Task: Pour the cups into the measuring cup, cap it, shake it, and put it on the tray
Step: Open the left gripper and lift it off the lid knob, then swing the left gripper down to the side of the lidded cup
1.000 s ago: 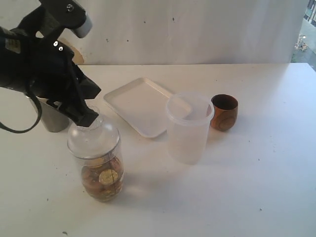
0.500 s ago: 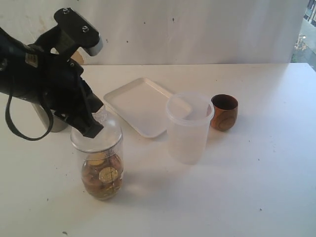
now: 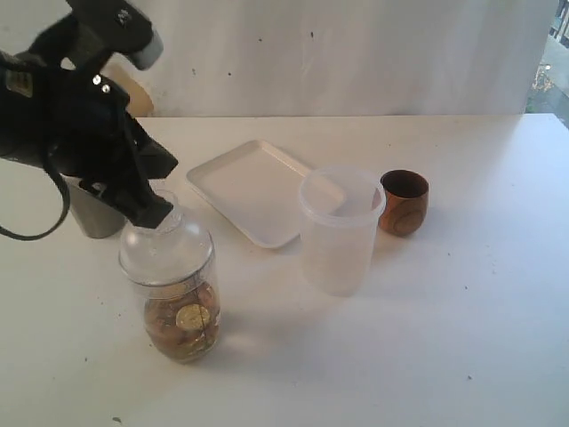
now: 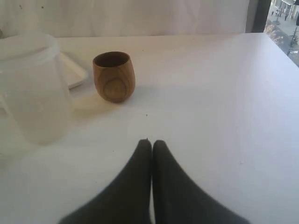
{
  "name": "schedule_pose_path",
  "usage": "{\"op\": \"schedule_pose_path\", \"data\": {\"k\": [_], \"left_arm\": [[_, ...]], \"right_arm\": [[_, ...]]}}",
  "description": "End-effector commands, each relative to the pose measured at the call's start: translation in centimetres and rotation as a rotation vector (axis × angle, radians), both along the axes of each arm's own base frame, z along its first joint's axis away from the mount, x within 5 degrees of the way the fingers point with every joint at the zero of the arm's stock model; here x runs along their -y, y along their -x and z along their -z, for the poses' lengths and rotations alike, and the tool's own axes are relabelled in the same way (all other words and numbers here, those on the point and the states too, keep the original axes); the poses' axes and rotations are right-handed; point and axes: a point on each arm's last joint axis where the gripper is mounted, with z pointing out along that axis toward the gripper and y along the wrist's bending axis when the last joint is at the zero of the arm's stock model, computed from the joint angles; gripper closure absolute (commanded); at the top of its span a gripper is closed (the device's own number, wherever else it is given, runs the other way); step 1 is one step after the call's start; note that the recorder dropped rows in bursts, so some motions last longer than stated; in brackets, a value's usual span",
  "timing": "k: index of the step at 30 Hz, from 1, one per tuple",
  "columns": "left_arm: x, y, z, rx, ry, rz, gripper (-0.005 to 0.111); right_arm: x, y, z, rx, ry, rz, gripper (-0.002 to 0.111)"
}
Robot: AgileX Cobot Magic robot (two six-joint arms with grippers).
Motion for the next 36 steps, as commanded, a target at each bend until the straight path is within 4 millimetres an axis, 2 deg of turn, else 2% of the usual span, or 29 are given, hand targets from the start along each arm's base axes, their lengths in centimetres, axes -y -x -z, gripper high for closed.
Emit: {"op": "schedule_pose_path", "data": {"k": [1,5,10,14,20,23,29,36], "left_arm": [[-0.5,1.5,-2.7,0.117,0.256,-0.038,0.107],[-1.7,2.7,-3.2,0.275,0.485,-0.09,0.107],[-3.8,4.5,-1.2,0.426,0.586,-0.128,0.107],[-4.7,5.5,1.4,0.404,0.565,-0.14,0.107],[-5.1,5.9,4.8,0.327,0.528,-0.168,0.104],[-5.3,6.1,5.6,0.324,0.561,-0.195,0.082],[-5.5,6.3,6.4,0.315,0.552,-0.2,0.001],[-5.5,6.4,6.9,0.266,0.535,-0.204,0.002]], "right_arm": [[0.0,0.0,0.1,0.008,-0.003,-0.002,0.108],[0.0,0.0,0.1,0.008,-0.003,-0.002,0.108],[0.0,0.0,0.1,0.008,-0.003,-0.002,0.108],[0.0,0.0,0.1,0.008,-0.003,-0.002,0.108],[0.0,0.0,0.1,0.008,-0.003,-0.002,0.108],[0.0,0.0,0.1,0.008,-0.003,-0.002,0.108],[0.0,0.0,0.1,0.008,-0.003,-0.002,0.108],[0.0,0.0,0.1,0.008,-0.003,-0.002,0.108]]}}
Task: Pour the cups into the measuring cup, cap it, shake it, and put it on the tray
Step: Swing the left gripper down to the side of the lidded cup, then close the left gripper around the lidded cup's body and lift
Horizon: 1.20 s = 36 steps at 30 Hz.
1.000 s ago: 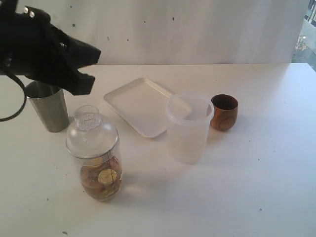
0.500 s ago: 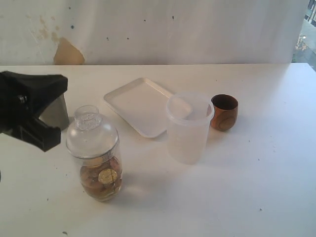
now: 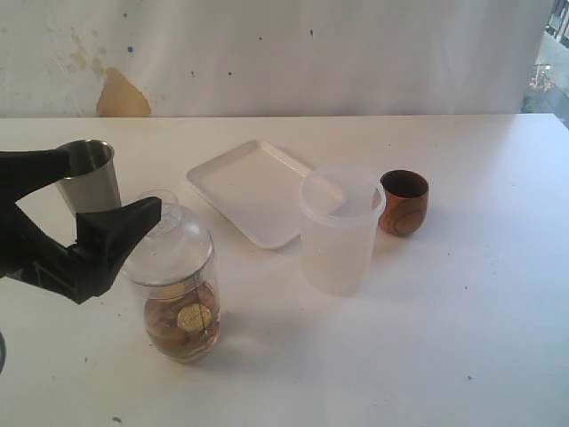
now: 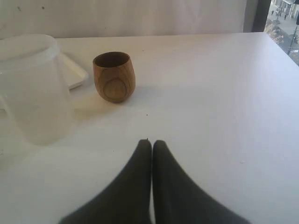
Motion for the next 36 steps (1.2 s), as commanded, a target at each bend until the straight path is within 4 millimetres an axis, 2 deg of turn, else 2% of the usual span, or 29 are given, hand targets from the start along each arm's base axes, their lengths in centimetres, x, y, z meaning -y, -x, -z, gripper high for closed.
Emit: {"op": "schedule_pose_path", "data": {"k": [1,4,9,11,15,22,29,36], "left_arm": [[0.1,0.2,0.6,-0.072,0.006,0.001,0.002],[-0.3,0.7,2.2,-0.142,-0.006,-0.006,0.002],[-1.3,1.8,5.5,-0.148,0.021,-0.027,0.002],[-1.3,2.6,6.5,-0.124,0.005,0.034,0.002],[-0.7,3.8,7.1,-0.063,0.029,0.187,0.002],[0.1,3.0,9.2,-0.136,-0.049,0.197,0.002],[0.6,1.3,11.5,-0.202,-0.029,0.113,0.002],[1.9,0.1,12.8,-0.187,-0.012,0.14,0.002]], "right_arm": [[0.0,0.0,0.1,0.008,0.0,-0.003,0.108],[0.0,0.0,0.1,0.008,0.0,-0.003,0.108],[0.0,0.0,0.1,0.008,0.0,-0.003,0.108],[0.0,0.0,0.1,0.008,0.0,-0.003,0.108],[0.0,0.0,0.1,0.008,0.0,-0.003,0.108],[0.0,0.0,0.1,0.008,0.0,-0.003,0.108],[0.0,0.0,0.1,0.008,0.0,-0.003,0.108],[0.0,0.0,0.1,0.008,0.0,-0.003,0.108]]}}
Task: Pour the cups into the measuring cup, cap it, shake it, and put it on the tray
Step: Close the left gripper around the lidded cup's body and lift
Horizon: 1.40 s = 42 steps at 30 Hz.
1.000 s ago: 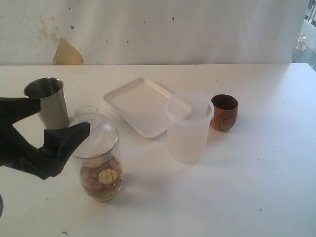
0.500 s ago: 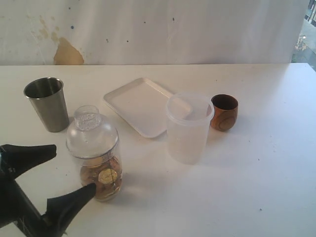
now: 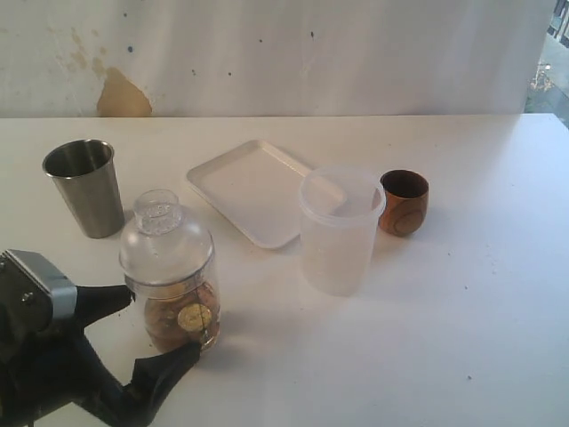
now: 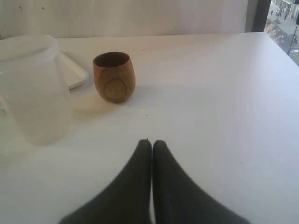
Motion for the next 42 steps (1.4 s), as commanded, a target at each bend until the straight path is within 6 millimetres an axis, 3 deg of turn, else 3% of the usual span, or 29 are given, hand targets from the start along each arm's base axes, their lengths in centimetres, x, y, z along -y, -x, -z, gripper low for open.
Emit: {"op": "schedule_pose_path", "data": {"k": [1,20,28,31,36,42], "left_arm": [[1.0,-1.1,0.6,0.016,0.016,0.006,0.002],[5.6,-6.4,2.0,0.058,-0.004,0.062,0.002],[5.8,-6.8,2.3,0.05,-0.02,0.063,0.005],[5.8,-6.7,2.4,0.045,-0.018,0.061,0.03],[6.2,-6.4,2.3,0.059,-0.014,0.126,0.106],[6.7,-6.1,0.3,0.131,0.094,0.175,0.107]], "right_arm": [[0.0,0.0,0.1,0.008,0.002,-0.003,0.108],[0.0,0.0,0.1,0.008,0.002,-0.003,0.108],[0.0,0.0,0.1,0.008,0.002,-0.003,0.108],[0.0,0.0,0.1,0.008,0.002,-0.003,0.108],[0.0,0.0,0.1,0.008,0.002,-0.003,0.108],[0.0,0.0,0.1,0.008,0.002,-0.003,0.108]]}}
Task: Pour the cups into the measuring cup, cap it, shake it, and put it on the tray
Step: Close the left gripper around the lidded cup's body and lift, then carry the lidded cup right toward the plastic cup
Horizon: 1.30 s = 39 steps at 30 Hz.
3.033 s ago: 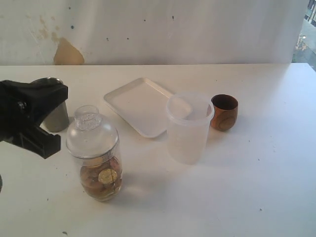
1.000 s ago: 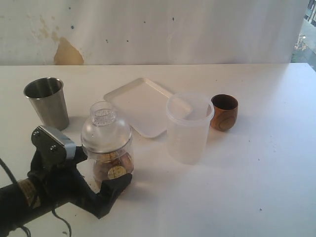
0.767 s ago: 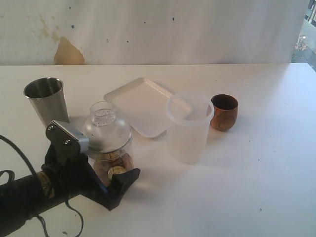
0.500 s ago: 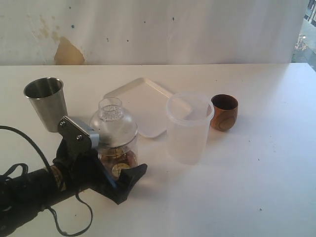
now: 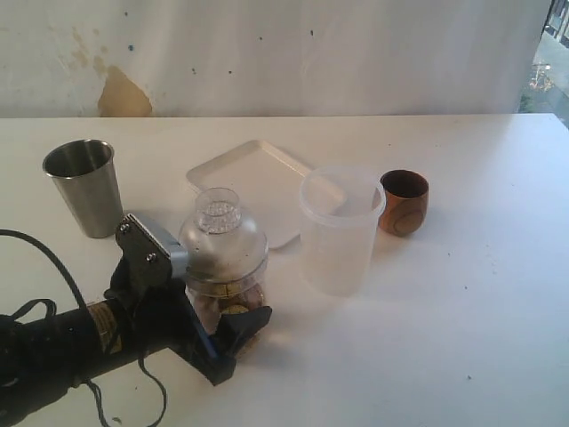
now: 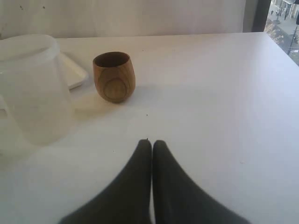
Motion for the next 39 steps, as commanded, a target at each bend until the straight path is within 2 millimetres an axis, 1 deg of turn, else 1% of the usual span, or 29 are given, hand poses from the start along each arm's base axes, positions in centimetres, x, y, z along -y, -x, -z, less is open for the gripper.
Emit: {"op": "schedule_pose_path", "data": {"k": [1,3,6,8,9,11,12,13,14,15,16,17,18,19,21,23,24,26,28,29,30,32,33,34,35,36,37,38,39], "left_arm": [[0.5,0.2,-2.5,0.058,0.137,0.026,0.107],[0.3,0.2,-3.8,0.062,0.178,0.002,0.107],[0.4,-0.2,-5.2,0.007,0.096,-0.013,0.107],[1.1,0.1,-6.3,-0.016,-0.008,0.067,0.107],[1.9,0.7,-7.7,0.004,-0.024,0.149,0.107],[2.0,0.7,-9.3,0.044,0.01,0.153,0.107],[1.6,0.0,-9.9,0.063,0.02,0.1,0.107],[0.8,-1.0,-10.5,0.071,0.038,0.021,0.107],[-0.6,-2.7,-11.1,0.056,0.105,-0.108,0.107],[-1.0,-3.1,-11.3,0.042,0.14,-0.115,0.107],[-0.2,-2.0,-11.7,0.009,0.198,0.022,0.107],[0.8,-0.5,-11.9,0.031,0.168,0.18,0.107],[0.7,-0.6,-11.8,0.029,0.14,0.154,0.107],[-0.7,-2.1,-11.3,0.03,0.081,-0.021,0.107],[-1.7,-3.0,-11.5,0.019,0.115,-0.1,0.107],[0.4,-0.5,-12.1,0.028,0.124,0.19,0.107],[1.0,0.0,-12.2,0.031,0.081,0.209,0.107],[0.1,-1.5,-12.2,0.061,0.024,0.049,0.107],[-0.7,-2.5,-12.8,0.068,0.11,-0.026,0.107],[0.1,-1.6,-13.1,0.067,0.144,0.083,0.107],[1.1,-0.5,-13.2,0.081,0.107,0.211,0.107],[1.1,-0.7,-12.7,0.08,0.021,0.142,0.107],[0.4,-1.6,-12.5,0.084,-0.004,0.046,0.107],[-0.5,-2.5,-12.5,0.074,0.018,-0.044,0.107],[-0.8,-2.8,-12.5,0.068,0.064,-0.077,0.107],[-0.7,-2.5,-12.7,0.07,0.111,-0.048,0.107],[0.0,-1.5,-12.9,0.085,0.13,0.051,0.107],[0.6,-0.7,-13.0,0.104,0.1,0.147,0.107],[0.9,-0.3,-13.1,0.099,0.077,0.168,0.107]], "right_arm": [[0.0,0.0,0.1,0.008,0.002,-0.003,0.108],[0.0,0.0,0.1,0.008,0.002,-0.003,0.108],[0.0,0.0,0.1,0.008,0.002,-0.003,0.108],[0.0,0.0,0.1,0.008,0.002,-0.003,0.108],[0.0,0.0,0.1,0.008,0.002,-0.003,0.108],[0.0,0.0,0.1,0.008,0.002,-0.003,0.108],[0.0,0.0,0.1,0.008,0.002,-0.003,0.108],[0.0,0.0,0.1,0.008,0.002,-0.003,0.108],[0.0,0.0,0.1,0.008,0.002,-0.003,0.108],[0.0,0.0,0.1,0.008,0.002,-0.003,0.108],[0.0,0.0,0.1,0.008,0.002,-0.003,0.108],[0.0,0.0,0.1,0.008,0.002,-0.003,0.108],[0.0,0.0,0.1,0.008,0.002,-0.003,0.108],[0.0,0.0,0.1,0.008,0.002,-0.003,0.108],[0.0,0.0,0.1,0.008,0.002,-0.003,0.108],[0.0,0.0,0.1,0.008,-0.002,-0.002,0.108],[0.0,0.0,0.1,0.009,-0.033,0.005,0.108],[0.0,0.0,0.1,0.009,-0.034,0.005,0.108],[0.0,0.0,0.1,0.009,-0.034,0.005,0.108],[0.0,0.0,0.1,0.009,-0.034,0.005,0.108],[0.0,0.0,0.1,0.009,-0.034,0.005,0.108],[0.0,0.0,0.1,0.009,-0.034,0.005,0.108],[0.0,0.0,0.1,0.009,-0.034,0.005,0.108],[0.0,0.0,0.1,0.009,-0.034,0.005,0.108],[0.0,0.0,0.1,0.009,-0.034,0.005,0.108],[0.0,0.0,0.1,0.009,-0.034,0.005,0.108],[0.0,0.0,0.1,0.009,-0.034,0.005,0.108],[0.0,0.0,0.1,0.009,-0.034,0.005,0.108],[0.0,0.0,0.1,0.009,-0.034,0.005,0.108]]}}
